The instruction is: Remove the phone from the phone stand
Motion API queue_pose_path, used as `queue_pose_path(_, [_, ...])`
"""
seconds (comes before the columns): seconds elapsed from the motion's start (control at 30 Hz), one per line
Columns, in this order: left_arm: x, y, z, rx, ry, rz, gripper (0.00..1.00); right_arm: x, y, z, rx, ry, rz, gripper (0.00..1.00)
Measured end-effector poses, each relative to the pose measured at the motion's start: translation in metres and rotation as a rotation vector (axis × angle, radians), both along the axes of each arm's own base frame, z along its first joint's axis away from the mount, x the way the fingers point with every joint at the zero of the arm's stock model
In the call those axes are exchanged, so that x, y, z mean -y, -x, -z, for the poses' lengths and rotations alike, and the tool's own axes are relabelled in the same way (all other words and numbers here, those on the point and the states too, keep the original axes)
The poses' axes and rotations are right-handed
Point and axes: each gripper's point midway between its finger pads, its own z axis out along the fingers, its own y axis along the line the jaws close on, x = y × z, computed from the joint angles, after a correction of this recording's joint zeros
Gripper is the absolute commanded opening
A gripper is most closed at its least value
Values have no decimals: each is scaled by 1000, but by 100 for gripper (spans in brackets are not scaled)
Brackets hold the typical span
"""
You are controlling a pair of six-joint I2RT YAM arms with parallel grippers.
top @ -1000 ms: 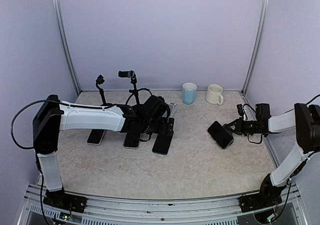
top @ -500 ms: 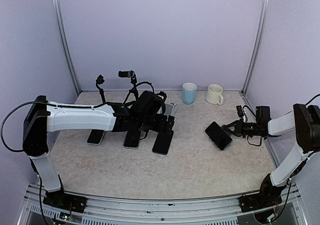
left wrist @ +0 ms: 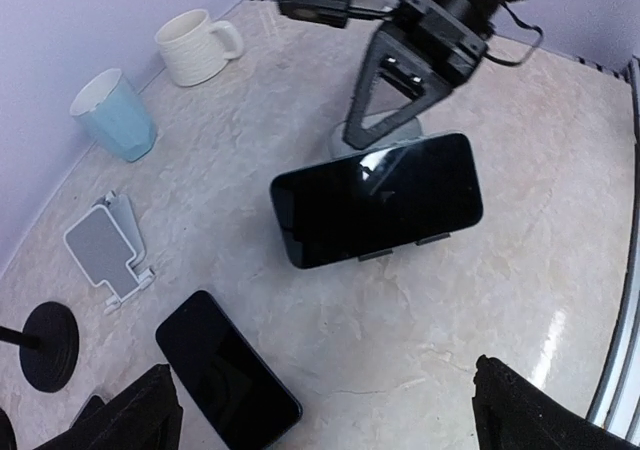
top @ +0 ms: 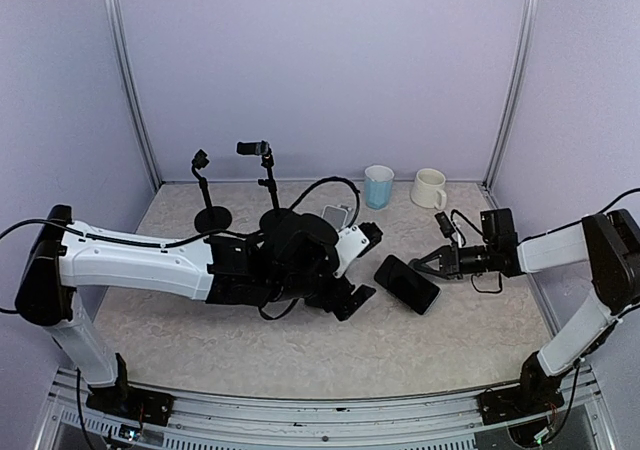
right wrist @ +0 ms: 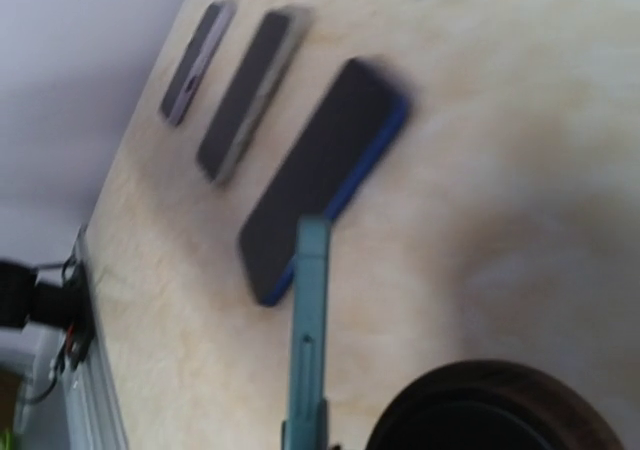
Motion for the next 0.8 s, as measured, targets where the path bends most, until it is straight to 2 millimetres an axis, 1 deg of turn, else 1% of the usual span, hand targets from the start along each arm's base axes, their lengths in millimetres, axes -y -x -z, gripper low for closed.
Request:
queue_pose_path(0.07, [3,18,5,31,-39,70,99,-11,7,-6,16,-3,-41,0])
queue_pose_path(0.17, [6,38,11,66,-95,168,98,-27,18,-13,33,-6,-99,0])
queue_pose_path(0.33, [14,64,15,139,-161,292,98,-50,43,-13,18,5,-196,0])
queue_pose_path(0.4, [14,76,21,168,-197,343,98,-60,54,-12,5,10,-237,0])
queue_pose_path(0.5, [10,93,38,204,-268,425,98,-73,68,-13,-5,11,-292,0])
queue_pose_path(0.63, [-3,102,55,238,-355,494,99,-85,85,-16,-17,15,-348,0])
queue_pose_path(0.7, [-9,103,57,256,-378,512,99,-89,92,-18,-19,17,-372,0])
queue_pose_path(0.8, [-11,101,54,290,-401,526,99,-95,102,-18,-31,22,-406,0])
